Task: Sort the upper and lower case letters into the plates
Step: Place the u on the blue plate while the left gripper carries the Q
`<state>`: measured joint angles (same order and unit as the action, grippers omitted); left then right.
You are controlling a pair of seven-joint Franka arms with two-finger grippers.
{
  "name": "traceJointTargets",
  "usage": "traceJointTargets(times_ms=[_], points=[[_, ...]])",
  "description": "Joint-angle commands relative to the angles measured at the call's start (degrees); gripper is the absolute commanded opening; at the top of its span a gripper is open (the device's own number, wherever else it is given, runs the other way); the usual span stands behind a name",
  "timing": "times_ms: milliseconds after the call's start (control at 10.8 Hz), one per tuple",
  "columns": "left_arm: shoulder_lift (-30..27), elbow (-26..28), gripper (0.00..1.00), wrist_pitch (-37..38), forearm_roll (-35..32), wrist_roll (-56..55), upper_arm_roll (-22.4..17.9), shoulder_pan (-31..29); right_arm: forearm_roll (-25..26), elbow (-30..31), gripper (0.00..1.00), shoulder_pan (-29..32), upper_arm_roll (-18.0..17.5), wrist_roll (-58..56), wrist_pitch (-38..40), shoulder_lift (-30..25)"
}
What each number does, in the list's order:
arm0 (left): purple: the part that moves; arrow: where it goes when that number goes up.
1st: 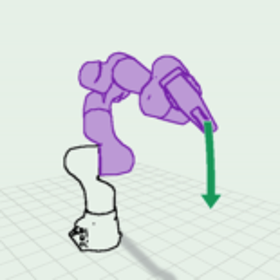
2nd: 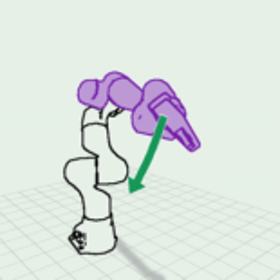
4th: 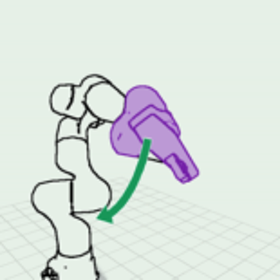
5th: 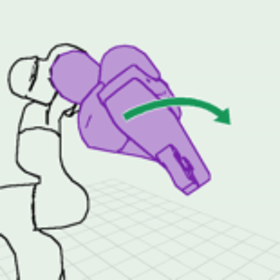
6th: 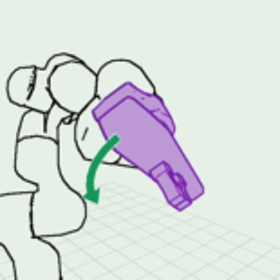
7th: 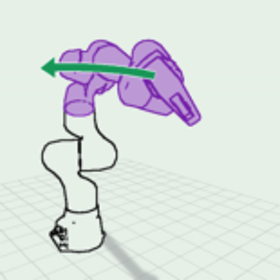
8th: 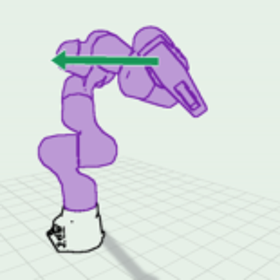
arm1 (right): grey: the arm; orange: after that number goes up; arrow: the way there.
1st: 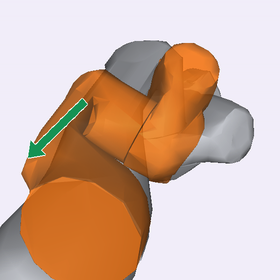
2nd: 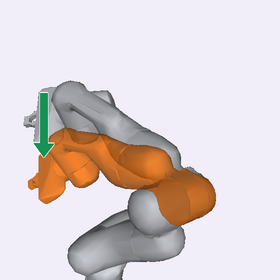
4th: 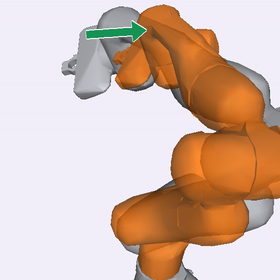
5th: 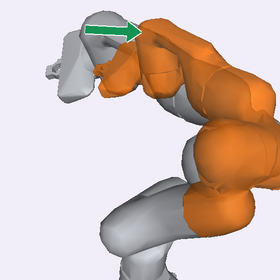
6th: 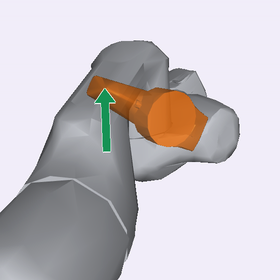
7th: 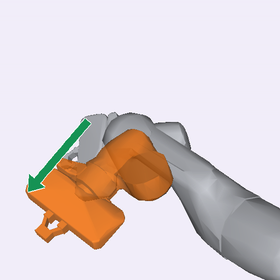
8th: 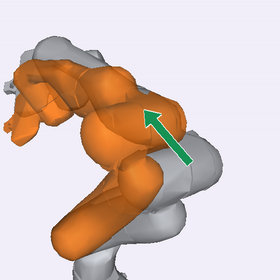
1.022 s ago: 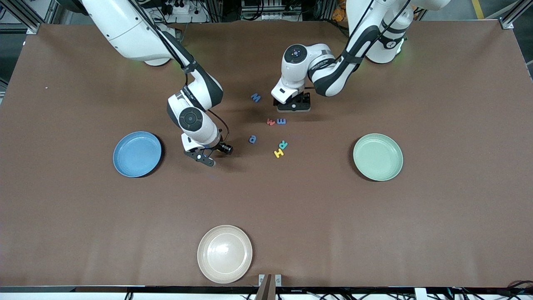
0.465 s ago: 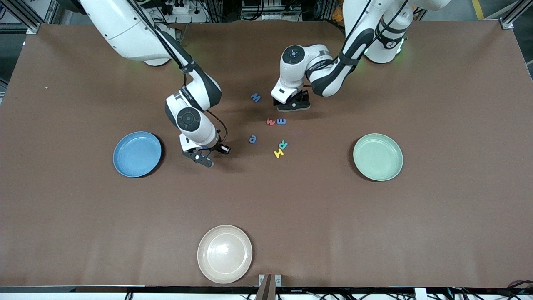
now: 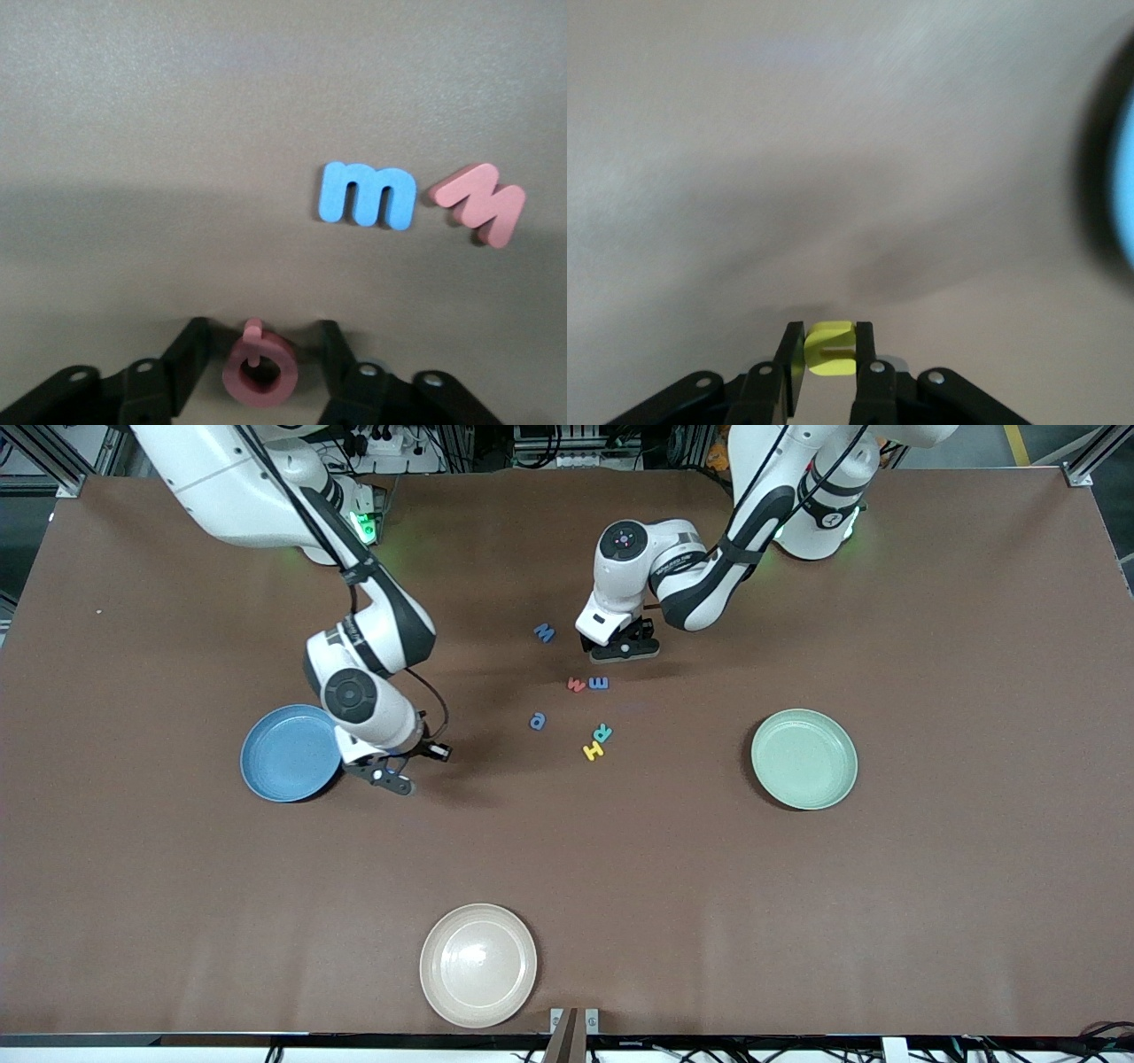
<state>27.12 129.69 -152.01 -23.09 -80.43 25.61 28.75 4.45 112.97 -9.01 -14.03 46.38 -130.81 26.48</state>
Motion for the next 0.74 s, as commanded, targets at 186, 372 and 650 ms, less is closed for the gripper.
traceJointTargets(times_ms=[186,372,650], points=[[1.4,-0.7,0.39,-0.4,-2.0,-3.7,-0.1,1.0,-1.0,-2.4,0.00,4.6,5.8,-20.5,10.2,-3.2],[1.4,-0.7,0.31,-0.4,-2.0,-3.7,0.0,1.0,-1.5,-2.3,0.00,5.4,8.7,-26.8,12.1,-3.4],[0.9,-0.9,0.20,-0.3,-2.0,-3.2,-0.1,0.7,-1.6,-2.1,0.00,5.7,12.4,-35.3,12.0,-3.1]])
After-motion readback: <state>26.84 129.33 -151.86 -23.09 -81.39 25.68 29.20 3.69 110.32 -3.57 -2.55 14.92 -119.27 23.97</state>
